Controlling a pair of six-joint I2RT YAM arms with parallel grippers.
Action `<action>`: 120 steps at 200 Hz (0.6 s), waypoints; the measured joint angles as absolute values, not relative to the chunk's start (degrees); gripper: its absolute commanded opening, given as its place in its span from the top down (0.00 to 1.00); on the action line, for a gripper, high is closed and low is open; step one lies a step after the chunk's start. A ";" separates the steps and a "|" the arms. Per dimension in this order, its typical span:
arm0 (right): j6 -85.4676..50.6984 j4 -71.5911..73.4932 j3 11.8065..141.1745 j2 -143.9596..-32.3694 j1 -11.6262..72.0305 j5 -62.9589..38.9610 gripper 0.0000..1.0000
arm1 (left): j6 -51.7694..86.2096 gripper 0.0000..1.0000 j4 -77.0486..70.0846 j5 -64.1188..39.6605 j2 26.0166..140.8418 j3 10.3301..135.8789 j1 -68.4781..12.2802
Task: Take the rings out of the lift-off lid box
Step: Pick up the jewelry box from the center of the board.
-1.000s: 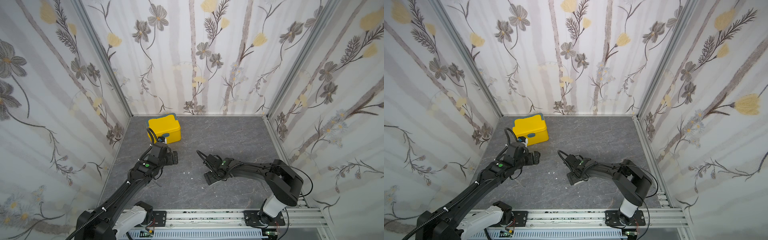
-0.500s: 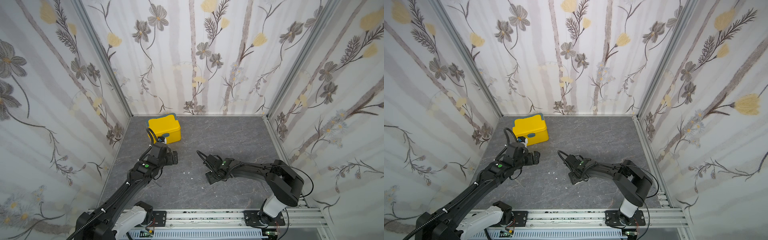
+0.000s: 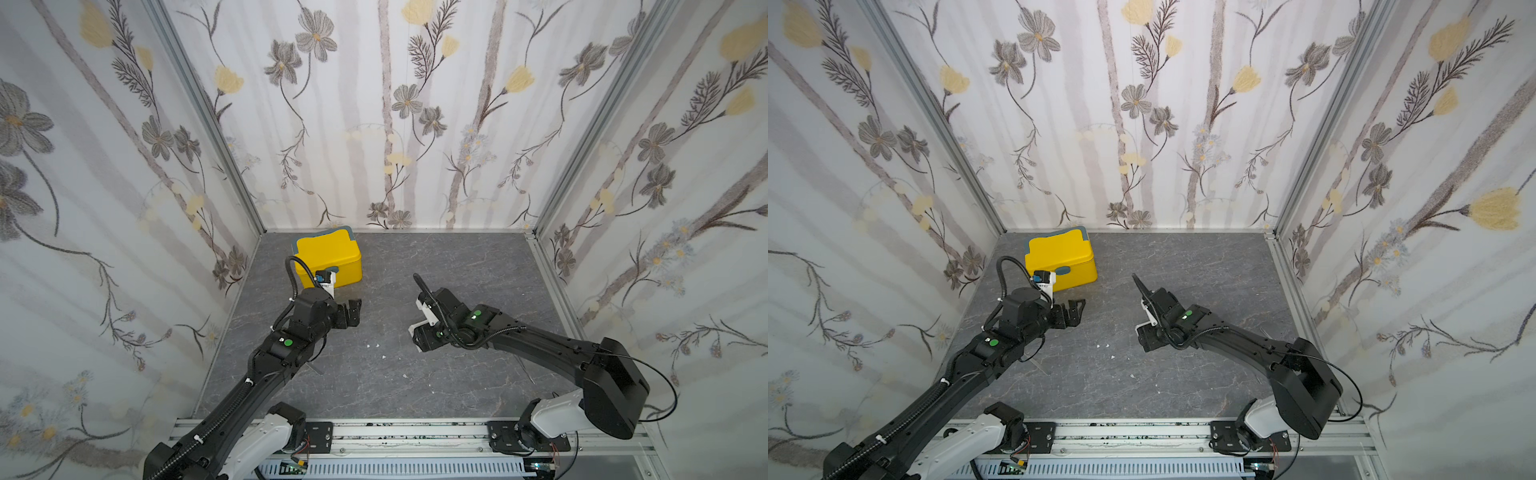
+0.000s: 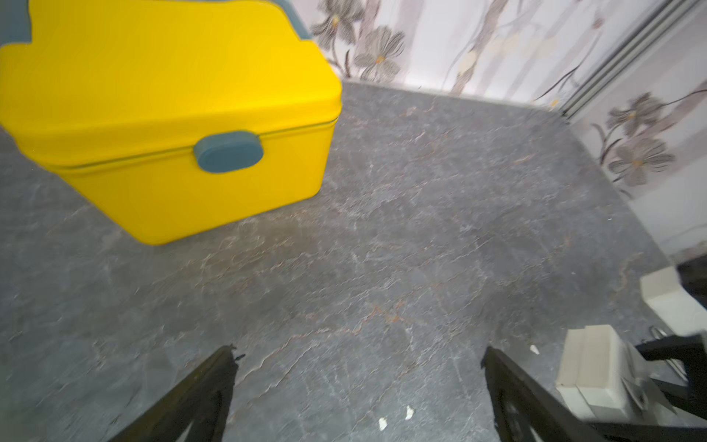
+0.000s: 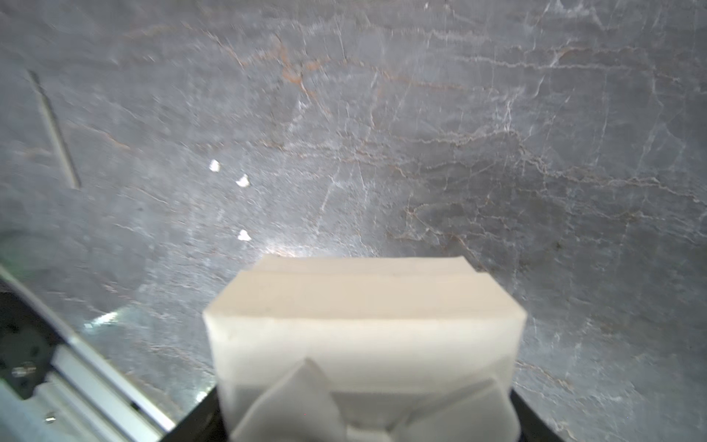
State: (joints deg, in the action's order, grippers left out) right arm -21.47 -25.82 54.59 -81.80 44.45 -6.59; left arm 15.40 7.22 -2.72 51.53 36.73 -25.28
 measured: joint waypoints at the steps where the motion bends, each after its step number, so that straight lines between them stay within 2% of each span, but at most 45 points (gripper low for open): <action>1: -21.41 -25.74 54.52 -81.69 44.31 -6.83 0.29 | 15.40 0.00 6.96 -2.87 51.44 36.64 -25.32; 29: -21.34 -21.69 51.83 -77.84 38.68 -17.32 0.29 | 12.27 0.00 -5.13 -7.92 48.29 30.85 -28.29; 77: -22.13 -15.16 50.78 -73.80 31.18 -34.98 0.28 | -3.25 0.00 -23.29 -12.25 47.22 19.16 -38.92; 120: -23.55 -12.43 50.83 -72.47 27.44 -44.12 0.27 | -11.46 0.00 -34.87 -12.14 46.87 12.88 -40.53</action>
State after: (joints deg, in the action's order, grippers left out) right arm -23.55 -12.43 50.83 -72.47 27.44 -44.12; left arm -11.46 -34.87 -12.14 46.87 12.88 -40.53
